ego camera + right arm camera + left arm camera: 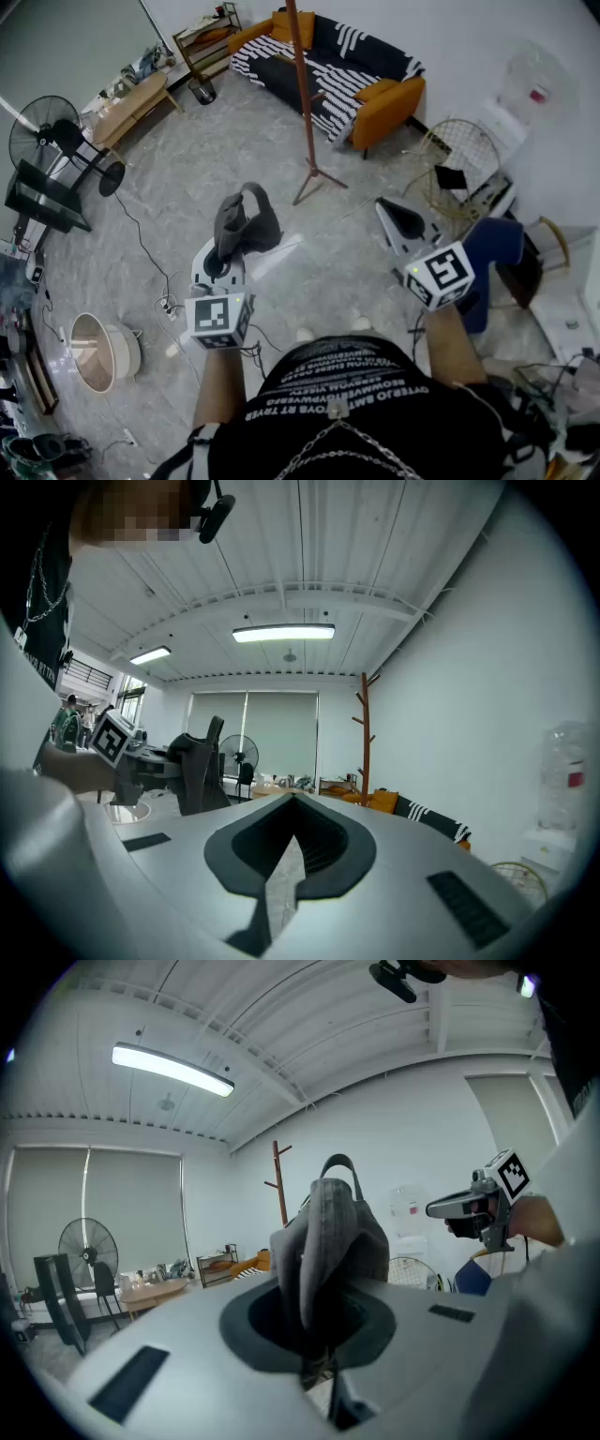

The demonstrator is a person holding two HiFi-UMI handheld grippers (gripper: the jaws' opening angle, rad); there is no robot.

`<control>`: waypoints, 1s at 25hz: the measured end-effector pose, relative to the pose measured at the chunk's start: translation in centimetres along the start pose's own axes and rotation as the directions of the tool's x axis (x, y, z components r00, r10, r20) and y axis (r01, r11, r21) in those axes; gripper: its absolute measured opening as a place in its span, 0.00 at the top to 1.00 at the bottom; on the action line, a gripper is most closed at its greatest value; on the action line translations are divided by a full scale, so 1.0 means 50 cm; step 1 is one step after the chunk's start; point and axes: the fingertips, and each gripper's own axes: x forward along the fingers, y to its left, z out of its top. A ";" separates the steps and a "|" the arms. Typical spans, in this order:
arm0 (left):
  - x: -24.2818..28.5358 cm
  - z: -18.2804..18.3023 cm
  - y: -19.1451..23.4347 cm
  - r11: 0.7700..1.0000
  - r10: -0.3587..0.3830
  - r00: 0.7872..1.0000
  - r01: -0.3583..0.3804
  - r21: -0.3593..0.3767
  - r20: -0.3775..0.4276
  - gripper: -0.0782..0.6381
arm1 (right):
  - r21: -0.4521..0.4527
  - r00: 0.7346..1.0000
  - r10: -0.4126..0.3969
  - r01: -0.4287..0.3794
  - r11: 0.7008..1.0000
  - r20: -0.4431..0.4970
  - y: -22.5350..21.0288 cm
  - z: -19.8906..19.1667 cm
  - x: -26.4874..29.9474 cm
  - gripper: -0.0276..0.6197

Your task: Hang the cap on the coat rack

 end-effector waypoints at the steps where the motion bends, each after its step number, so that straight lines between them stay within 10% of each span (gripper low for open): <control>1: -0.003 -0.002 0.002 1.000 -0.002 1.000 0.002 0.007 0.007 0.87 | 0.000 1.000 -0.003 0.003 1.000 0.005 0.008 0.000 0.001 0.95; 25: -0.121 0.019 0.142 0.996 -0.058 0.979 0.043 0.080 0.195 0.87 | -0.103 0.992 -0.070 0.081 0.991 0.101 0.258 0.108 0.030 0.95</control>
